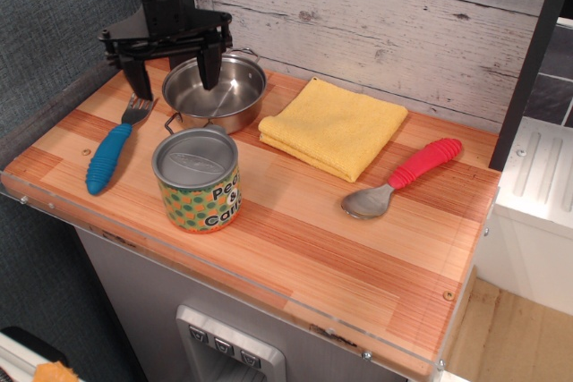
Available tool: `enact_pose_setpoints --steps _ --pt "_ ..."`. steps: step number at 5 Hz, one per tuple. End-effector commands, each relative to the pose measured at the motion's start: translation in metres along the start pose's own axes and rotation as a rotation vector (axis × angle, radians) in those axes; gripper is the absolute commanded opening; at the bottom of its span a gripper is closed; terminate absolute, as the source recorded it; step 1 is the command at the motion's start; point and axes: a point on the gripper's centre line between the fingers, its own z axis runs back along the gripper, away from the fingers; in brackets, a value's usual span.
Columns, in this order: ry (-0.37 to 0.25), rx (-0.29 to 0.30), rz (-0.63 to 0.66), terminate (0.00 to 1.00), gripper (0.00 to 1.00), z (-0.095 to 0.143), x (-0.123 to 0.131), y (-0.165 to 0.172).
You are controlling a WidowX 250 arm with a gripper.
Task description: Place the pot on the yellow cloth.
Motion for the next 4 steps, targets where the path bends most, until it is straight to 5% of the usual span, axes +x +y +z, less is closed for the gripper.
enact_pose_setpoints --steps 1,4 --pt "-0.021 0.044 0.032 0.0 1.0 -0.01 0.035 0.004" --pt "0.033 0.009 0.022 0.0 1.0 -0.037 0.036 0.01"
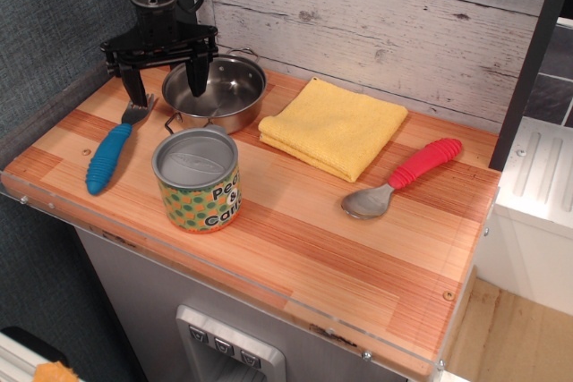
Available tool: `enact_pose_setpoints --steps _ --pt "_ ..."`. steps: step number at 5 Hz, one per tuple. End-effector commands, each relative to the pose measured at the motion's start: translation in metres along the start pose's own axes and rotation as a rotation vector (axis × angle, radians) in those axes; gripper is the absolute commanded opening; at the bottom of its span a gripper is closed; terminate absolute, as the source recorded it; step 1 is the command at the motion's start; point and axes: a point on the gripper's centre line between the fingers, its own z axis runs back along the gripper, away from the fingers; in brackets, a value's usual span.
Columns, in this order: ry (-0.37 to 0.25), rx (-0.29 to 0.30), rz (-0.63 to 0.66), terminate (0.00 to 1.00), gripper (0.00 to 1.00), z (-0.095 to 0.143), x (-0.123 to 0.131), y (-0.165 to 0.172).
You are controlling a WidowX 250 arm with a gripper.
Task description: Place the pot on the yellow cloth.
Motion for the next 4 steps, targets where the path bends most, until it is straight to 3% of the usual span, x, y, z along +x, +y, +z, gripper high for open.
enact_pose_setpoints --steps 1,4 --pt "-0.031 -0.017 -0.017 0.0 0.0 0.008 0.0079 0.0001" --pt "0.024 0.03 -0.071 0.0 0.0 0.0069 0.0021 -0.0058"
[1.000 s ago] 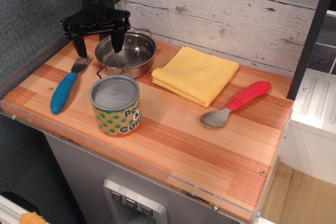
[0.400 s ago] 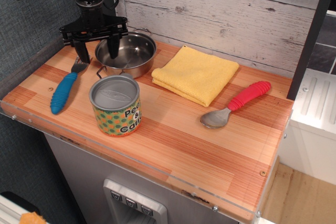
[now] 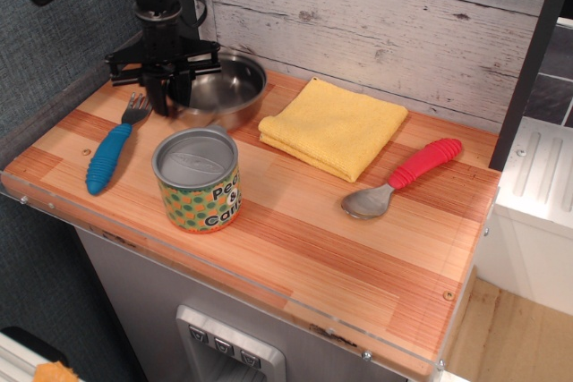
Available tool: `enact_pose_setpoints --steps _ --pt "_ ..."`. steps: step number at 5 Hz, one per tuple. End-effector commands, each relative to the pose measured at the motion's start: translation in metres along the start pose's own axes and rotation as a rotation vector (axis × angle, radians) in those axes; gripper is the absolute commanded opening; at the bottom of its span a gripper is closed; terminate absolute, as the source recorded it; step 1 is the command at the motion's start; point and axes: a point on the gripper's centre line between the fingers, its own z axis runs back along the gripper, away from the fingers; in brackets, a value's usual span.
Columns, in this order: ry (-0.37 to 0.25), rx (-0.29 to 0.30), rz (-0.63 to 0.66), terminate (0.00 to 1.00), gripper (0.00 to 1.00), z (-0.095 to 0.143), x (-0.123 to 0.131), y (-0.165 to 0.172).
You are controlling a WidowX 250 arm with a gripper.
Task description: Place the pot on the yellow cloth.
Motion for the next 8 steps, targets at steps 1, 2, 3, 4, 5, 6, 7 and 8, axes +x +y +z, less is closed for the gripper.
enact_pose_setpoints --steps 1,2,3,4,5,6,7,8 --pt "-0.044 -0.019 0.012 0.0 0.0 0.032 0.007 0.001" --pt "-0.063 -0.065 0.098 0.0 0.0 0.046 -0.001 0.004" --pt "-0.076 -0.119 0.226 0.0 0.0 0.061 -0.013 0.005" --pt "-0.078 -0.172 0.294 0.0 0.0 0.076 -0.026 0.003" --pt "-0.077 -0.124 0.451 0.0 0.0 0.09 -0.038 -0.004" --pt "-0.03 -0.167 0.51 0.0 0.0 0.099 -0.049 -0.014" --pt "0.059 -0.246 0.685 0.0 0.0 0.1 -0.071 -0.027" --pt "0.046 -0.277 0.709 0.0 0.0 0.099 -0.088 -0.04"
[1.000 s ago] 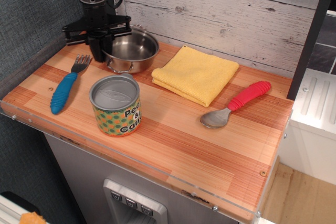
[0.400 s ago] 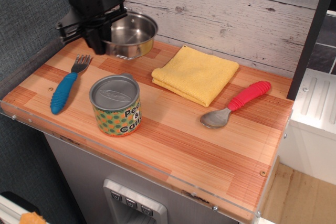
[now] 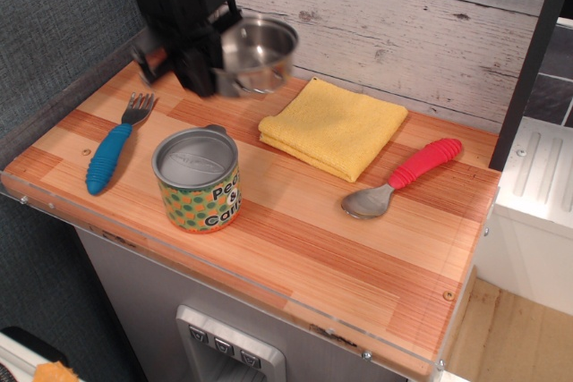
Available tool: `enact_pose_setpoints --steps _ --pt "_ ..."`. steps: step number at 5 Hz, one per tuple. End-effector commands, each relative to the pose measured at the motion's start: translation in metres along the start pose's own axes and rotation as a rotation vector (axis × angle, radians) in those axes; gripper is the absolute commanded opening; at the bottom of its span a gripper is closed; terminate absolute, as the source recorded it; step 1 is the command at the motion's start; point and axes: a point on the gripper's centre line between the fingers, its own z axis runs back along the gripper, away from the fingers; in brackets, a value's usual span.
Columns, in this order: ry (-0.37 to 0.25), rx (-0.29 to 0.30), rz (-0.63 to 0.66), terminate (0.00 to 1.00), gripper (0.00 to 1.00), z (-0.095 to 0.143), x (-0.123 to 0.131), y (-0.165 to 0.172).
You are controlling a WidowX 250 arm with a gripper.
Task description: Place the pot on the yellow cloth.
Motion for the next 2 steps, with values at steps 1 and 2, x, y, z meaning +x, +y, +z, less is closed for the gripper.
enact_pose_setpoints --steps 1,2 --pt "-0.023 -0.072 0.095 0.0 0.0 0.008 -0.039 -0.009" --pt "-0.084 -0.049 0.158 0.0 0.0 -0.003 -0.057 -0.013"
